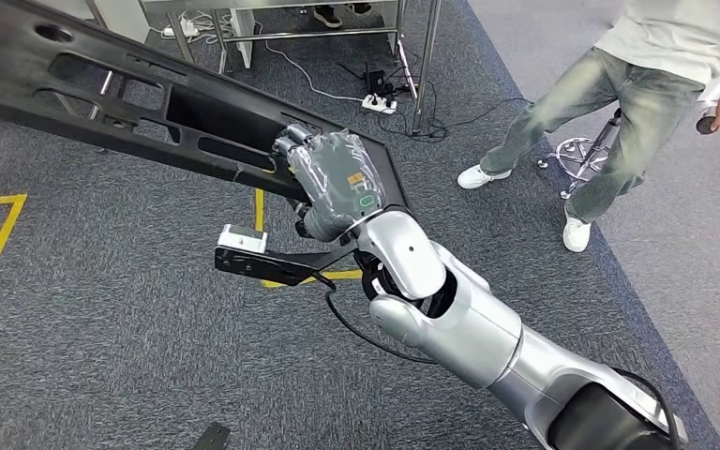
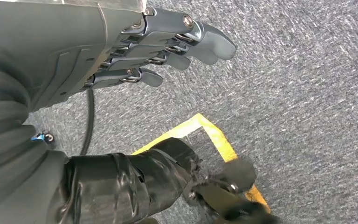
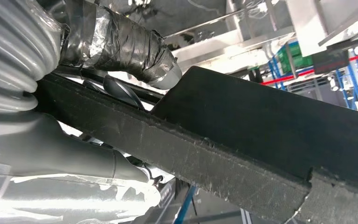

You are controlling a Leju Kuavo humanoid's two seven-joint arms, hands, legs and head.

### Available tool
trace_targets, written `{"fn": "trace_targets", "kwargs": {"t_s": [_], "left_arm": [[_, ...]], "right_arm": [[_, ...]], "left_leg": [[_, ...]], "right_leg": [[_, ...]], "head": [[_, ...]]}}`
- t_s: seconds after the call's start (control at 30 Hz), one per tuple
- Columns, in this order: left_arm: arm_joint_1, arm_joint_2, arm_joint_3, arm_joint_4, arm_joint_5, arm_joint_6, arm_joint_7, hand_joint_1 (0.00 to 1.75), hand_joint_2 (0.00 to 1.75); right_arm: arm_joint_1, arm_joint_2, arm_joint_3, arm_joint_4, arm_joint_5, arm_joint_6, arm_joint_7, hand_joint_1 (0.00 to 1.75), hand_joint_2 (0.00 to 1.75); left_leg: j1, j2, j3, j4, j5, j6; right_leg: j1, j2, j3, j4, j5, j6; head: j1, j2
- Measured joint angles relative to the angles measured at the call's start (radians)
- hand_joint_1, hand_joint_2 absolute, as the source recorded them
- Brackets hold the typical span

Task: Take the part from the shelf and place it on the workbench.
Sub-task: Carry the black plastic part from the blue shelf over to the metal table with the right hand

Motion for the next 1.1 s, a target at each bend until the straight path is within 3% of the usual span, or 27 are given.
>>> {"fn": "trace_targets", "kwargs": {"t_s": [0.07,0.17,0.23,0.27,0.33,0.4,0.43,0.47,0.53,0.57,0.67,0.77,0.8,0.87,0.9,0.93,0.97,1.03,1.1], "left_arm": [[-0.002,0.0,0.0,0.0,-0.004,0.002,0.003,0.0,1.75],[-0.002,-0.001,0.0,0.0,-0.007,0.004,0.006,0.0,1.75],[-0.002,-0.001,0.0,0.0,-0.008,0.004,0.007,0.0,1.75],[-0.002,-0.001,0.0,0.0,-0.009,0.004,0.007,0.0,1.75],[-0.002,-0.001,0.0,0.0,-0.009,0.003,0.007,0.0,1.75],[-0.002,-0.001,0.0,0.0,-0.009,0.002,0.007,0.0,1.75],[-0.002,-0.001,0.0,0.0,-0.009,0.001,0.006,0.0,1.75],[-0.001,-0.001,0.0,0.0,-0.009,0.0,0.006,0.0,1.75],[-0.002,-0.001,0.0,0.0,-0.009,-0.002,0.005,0.0,1.75],[-0.002,-0.001,-0.001,0.0,-0.009,-0.003,0.004,0.0,1.75],[-0.003,-0.002,-0.001,0.0,-0.008,-0.005,0.004,0.0,1.75],[-0.001,-0.001,-0.002,0.0,-0.007,-0.003,0.003,0.0,1.75],[-0.001,-0.001,-0.003,0.0,-0.006,-0.003,0.002,0.0,1.75],[-0.001,-0.002,-0.005,0.0,-0.006,-0.002,0.002,0.0,1.75],[0.0,-0.001,-0.006,0.0,-0.006,-0.002,0.002,0.0,1.75],[0.002,-0.001,-0.006,0.0,-0.006,-0.001,0.003,0.0,1.75],[0.004,-0.001,-0.007,0.0,-0.006,-0.001,0.003,0.0,1.75],[0.004,0.0,-0.007,0.0,-0.005,-0.001,0.003,0.0,1.75],[0.001,0.0,-0.008,0.0,-0.004,-0.001,0.003,0.0,1.75]], "right_arm": [[-0.001,0.002,0.0,0.004,0.023,-0.007,0.007,1.75,1.75],[-0.002,0.004,0.0,0.009,0.058,-0.026,0.011,1.75,1.75],[-0.002,0.004,0.0,0.013,0.076,-0.045,0.009,1.75,1.75],[-0.001,0.004,-0.001,0.015,0.082,-0.056,0.007,1.75,1.75],[-0.001,0.004,-0.003,0.019,0.088,-0.077,0.0,1.75,1.75],[0.0,0.002,-0.004,0.023,0.088,-0.087,-0.008,1.75,1.75],[0.0,0.001,-0.005,0.025,0.087,-0.087,-0.01,1.75,1.75],[0.0,-0.001,-0.007,0.027,0.084,-0.085,-0.011,1.75,1.75],[-0.001,-0.004,-0.01,0.028,0.075,-0.077,-0.009,1.75,1.75],[-0.003,-0.005,-0.013,0.028,0.072,-0.073,-0.008,1.75,1.75],[-0.008,-0.006,-0.021,0.028,0.077,-0.065,0.004,1.75,1.75],[-0.016,-0.01,-0.029,0.028,0.083,-0.044,0.025,1.75,1.75],[-0.02,-0.012,-0.031,0.028,0.083,-0.035,0.03,1.75,1.75],[-0.025,-0.016,-0.033,0.029,0.083,-0.019,0.038,1.75,1.75],[-0.024,-0.019,-0.033,0.031,0.082,-0.015,0.041,1.75,1.75],[-0.023,-0.023,-0.033,0.032,0.081,-0.011,0.044,1.75,1.75],[-0.022,-0.027,-0.034,0.034,0.08,-0.009,0.046,1.75,1.75],[-0.024,-0.034,-0.038,0.037,0.078,-0.007,0.049,1.75,1.75],[-0.031,-0.041,-0.045,0.039,0.065,-0.004,0.049,1.75,1.75]], "left_leg": [[-0.002,0.003,0.048,-0.088,0.02,0.009],[-0.005,-0.003,0.053,-0.099,0.018,0.03],[-0.004,-0.005,0.056,-0.102,0.018,0.04],[-0.003,-0.005,0.058,-0.104,0.018,0.044],[-0.006,-0.005,0.059,-0.104,0.015,0.05],[-0.009,-0.006,0.062,-0.103,0.012,0.054],[-0.01,-0.008,0.065,-0.103,0.009,0.055],[-0.011,-0.011,0.07,-0.103,0.006,0.056],[-0.012,-0.017,0.08,-0.103,-0.001,0.053],[-0.013,-0.018,0.083,-0.103,-0.004,0.05],[-0.013,-0.02,0.082,-0.107,-0.006,0.037],[-0.012,-0.015,0.079,-0.079,-0.032,0.023],[-0.011,-0.013,0.058,-0.031,-0.053,0.02],[-0.009,-0.009,-0.016,0.106,-0.096,0.013],[-0.009,-0.008,-0.05,0.155,-0.102,0.011],[-0.009,-0.007,-0.067,0.167,-0.089,0.01],[-0.009,-0.007,-0.065,0.14,-0.056,0.01],[-0.01,-0.003,-0.018,0.015,0.025,0.013],[-0.014,0.001,0.023,-0.077,0.05,0.019]], "right_leg": [[0.003,-0.001,-0.004,0.011,-0.009,0.011],[0.006,-0.002,-0.006,0.015,-0.014,0.021],[0.003,0.0,-0.019,0.044,-0.035,0.029],[0.001,0.001,-0.039,0.086,-0.058,0.033],[0.001,0.004,-0.107,0.22,-0.117,0.037],[0.001,0.006,-0.165,0.319,-0.138,0.036],[0.001,0.007,-0.168,0.314,-0.12,0.034],[0.002,0.008,-0.15,0.267,-0.083,0.03],[0.004,0.012,-0.084,0.123,-0.01,0.019],[0.007,0.015,-0.056,0.066,0.008,0.015],[0.012,0.017,-0.033,0.019,0.004,0.008],[0.002,0.015,-0.01,-0.001,0.005,-0.003],[0.001,0.014,-0.002,-0.006,0.004,-0.006],[0.003,0.013,0.006,-0.007,-0.003,-0.012],[0.004,0.013,0.01,-0.006,-0.008,-0.014],[0.005,0.013,0.015,-0.005,-0.013,-0.013],[0.005,0.014,0.021,-0.002,-0.02,-0.012],[0.005,0.014,0.034,0.005,-0.038,-0.006],[0.008,0.014,0.036,0.013,-0.051,0.003]], "head": [[0.0,0.0],[0.001,0.0],[0.003,0.0],[0.004,0.0],[0.006,0.0],[0.005,0.0],[0.005,0.0],[0.005,0.0],[0.005,0.0],[0.006,0.0],[0.006,0.0],[0.002,0.0],[0.0,0.0],[-0.003,0.0],[-0.003,0.0],[-0.003,0.0],[-0.003,0.0],[-0.003,0.0],[-0.005,0.0]]}}
